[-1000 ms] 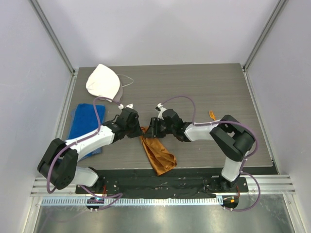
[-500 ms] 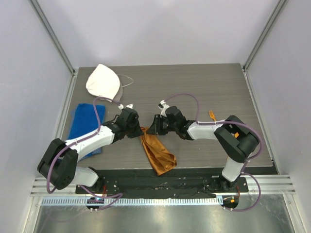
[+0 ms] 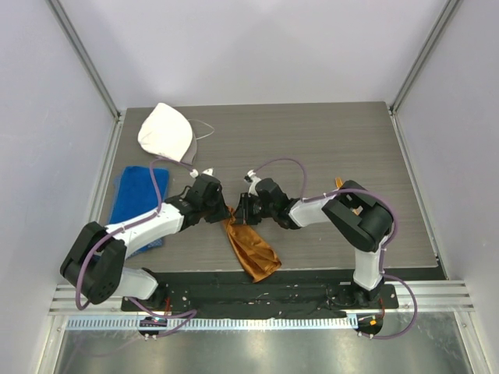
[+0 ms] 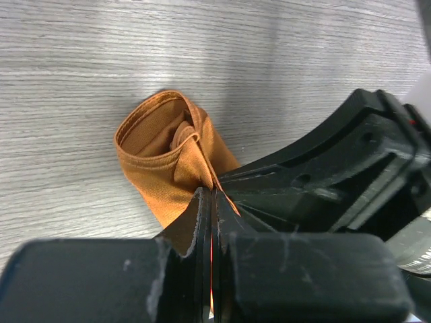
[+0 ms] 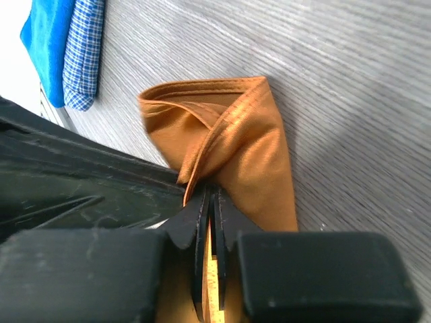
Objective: Fold the napkin into a case and place the utensils inside
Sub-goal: Grasp the top corner of the smaller rectangle folded napkin from the folded napkin.
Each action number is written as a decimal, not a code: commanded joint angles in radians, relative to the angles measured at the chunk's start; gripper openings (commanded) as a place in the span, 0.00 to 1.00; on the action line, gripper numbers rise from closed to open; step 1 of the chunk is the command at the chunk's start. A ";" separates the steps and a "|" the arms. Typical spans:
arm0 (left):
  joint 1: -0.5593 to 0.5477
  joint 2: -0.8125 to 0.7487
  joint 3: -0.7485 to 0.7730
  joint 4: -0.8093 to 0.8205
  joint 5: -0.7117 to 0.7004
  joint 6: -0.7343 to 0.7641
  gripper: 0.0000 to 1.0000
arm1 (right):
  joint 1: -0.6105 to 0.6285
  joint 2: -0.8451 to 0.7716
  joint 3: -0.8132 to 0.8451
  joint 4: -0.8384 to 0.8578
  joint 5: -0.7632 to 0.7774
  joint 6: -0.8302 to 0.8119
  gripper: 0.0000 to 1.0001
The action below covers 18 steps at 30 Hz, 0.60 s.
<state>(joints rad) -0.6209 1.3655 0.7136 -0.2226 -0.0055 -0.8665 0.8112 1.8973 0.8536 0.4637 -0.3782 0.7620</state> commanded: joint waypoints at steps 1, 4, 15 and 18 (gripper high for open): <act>0.003 -0.025 0.017 0.019 -0.020 -0.009 0.00 | -0.010 -0.098 -0.013 0.021 0.015 -0.032 0.13; 0.003 -0.031 0.018 0.009 -0.025 -0.008 0.00 | -0.015 -0.124 -0.019 0.007 0.010 -0.035 0.19; 0.004 -0.043 0.004 0.012 -0.001 -0.002 0.00 | -0.012 -0.046 -0.001 0.154 -0.082 0.049 0.21; 0.004 -0.031 -0.002 0.000 0.027 -0.032 0.00 | -0.012 0.023 -0.002 0.311 -0.123 0.109 0.20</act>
<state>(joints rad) -0.6155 1.3396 0.7136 -0.2451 -0.0257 -0.8623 0.7883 1.8576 0.8318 0.5171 -0.4030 0.7795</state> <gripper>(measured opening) 0.023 0.207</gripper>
